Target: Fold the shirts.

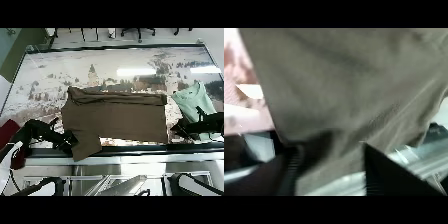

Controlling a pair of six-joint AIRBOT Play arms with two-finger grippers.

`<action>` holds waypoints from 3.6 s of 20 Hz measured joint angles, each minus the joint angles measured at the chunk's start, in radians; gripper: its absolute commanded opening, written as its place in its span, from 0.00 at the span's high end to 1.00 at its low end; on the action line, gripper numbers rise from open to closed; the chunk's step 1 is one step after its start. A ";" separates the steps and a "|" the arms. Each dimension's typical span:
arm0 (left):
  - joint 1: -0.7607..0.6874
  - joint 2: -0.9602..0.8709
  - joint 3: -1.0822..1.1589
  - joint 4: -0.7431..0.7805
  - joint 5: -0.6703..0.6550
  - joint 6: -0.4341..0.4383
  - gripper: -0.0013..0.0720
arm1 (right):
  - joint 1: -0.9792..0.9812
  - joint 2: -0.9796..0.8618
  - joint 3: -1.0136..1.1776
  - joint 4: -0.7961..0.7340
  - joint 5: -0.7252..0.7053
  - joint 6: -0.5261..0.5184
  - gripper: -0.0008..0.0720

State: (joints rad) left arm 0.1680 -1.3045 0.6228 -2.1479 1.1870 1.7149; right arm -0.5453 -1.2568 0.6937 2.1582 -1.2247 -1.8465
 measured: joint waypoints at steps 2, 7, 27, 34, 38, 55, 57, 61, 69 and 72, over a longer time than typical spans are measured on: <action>-0.007 0.001 0.027 0.012 -0.040 0.006 0.96 | 0.000 -0.009 -0.003 0.003 0.001 -0.006 0.41; -0.014 0.003 0.133 0.003 0.036 0.007 0.96 | 0.002 -0.049 -0.008 0.009 0.004 -0.014 0.33; -0.016 0.438 0.105 0.184 0.280 -0.061 0.96 | 0.181 0.020 -0.030 -0.142 0.038 0.086 0.97; -0.021 0.272 0.270 0.143 0.116 -0.064 0.96 | 0.204 0.044 0.087 0.072 0.148 0.001 0.97; -0.078 0.049 0.513 0.117 0.013 -0.057 0.96 | 0.259 -0.064 0.232 0.139 0.261 -0.026 0.96; -0.184 -0.525 1.062 0.105 0.102 -0.106 0.07 | 0.249 -0.384 0.571 0.093 0.204 -0.092 0.23; -0.177 -0.526 1.136 0.105 0.143 -0.123 0.07 | 0.235 -0.403 0.593 0.078 0.180 -0.092 0.23; -0.167 -0.500 1.246 0.104 0.213 -0.155 0.07 | 0.226 -0.475 0.610 0.078 0.131 -0.102 0.23; -0.204 -0.413 1.318 0.104 0.250 -0.169 0.96 | 0.235 -0.582 0.616 0.174 0.063 -0.174 0.96; -0.265 -0.410 1.320 0.104 0.226 -0.166 0.96 | 0.252 -0.590 0.617 0.192 0.052 -0.198 0.97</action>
State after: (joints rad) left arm -0.0967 -1.7142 1.9430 -2.0438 1.4128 1.5486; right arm -0.2932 -1.8465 1.3106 2.3505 -1.1725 -2.0445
